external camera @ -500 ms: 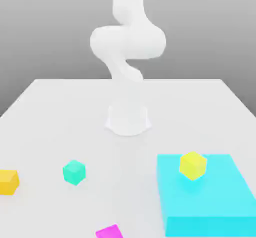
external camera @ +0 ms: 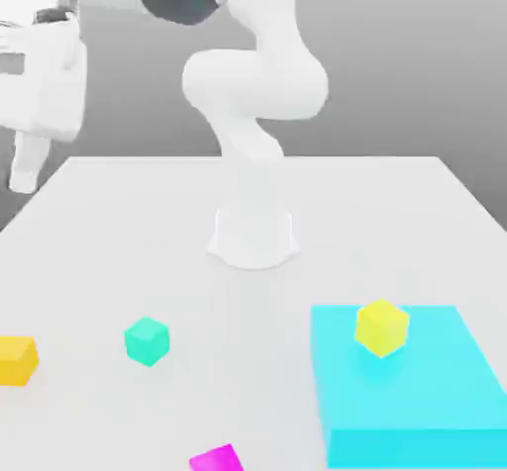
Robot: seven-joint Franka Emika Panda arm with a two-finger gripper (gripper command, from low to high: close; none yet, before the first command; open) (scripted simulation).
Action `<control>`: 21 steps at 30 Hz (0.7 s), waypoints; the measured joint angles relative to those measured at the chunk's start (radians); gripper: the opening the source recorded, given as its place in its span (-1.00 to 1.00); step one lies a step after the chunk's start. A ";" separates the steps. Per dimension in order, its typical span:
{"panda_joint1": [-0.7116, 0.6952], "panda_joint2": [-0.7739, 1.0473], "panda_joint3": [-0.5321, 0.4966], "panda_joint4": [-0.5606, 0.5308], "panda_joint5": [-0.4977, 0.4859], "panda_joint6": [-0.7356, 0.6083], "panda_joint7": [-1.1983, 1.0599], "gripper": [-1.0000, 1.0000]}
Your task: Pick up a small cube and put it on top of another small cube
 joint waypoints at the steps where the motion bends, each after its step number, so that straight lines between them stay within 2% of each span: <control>1: -0.015 0.036 -0.013 -0.006 0.004 0.015 0.025 0.00; 6: -0.126 0.217 -0.061 -0.035 0.067 0.089 0.121 0.00; 10: -0.184 0.363 -0.076 -0.057 0.170 0.147 0.160 0.00; 16: -0.259 0.580 -0.021 -0.031 0.275 0.294 0.127 0.00; 17: -0.264 0.599 -0.014 -0.027 0.280 0.309 0.123 -1.00; 21: -0.264 0.599 -0.014 -0.027 0.279 0.311 0.124 -1.00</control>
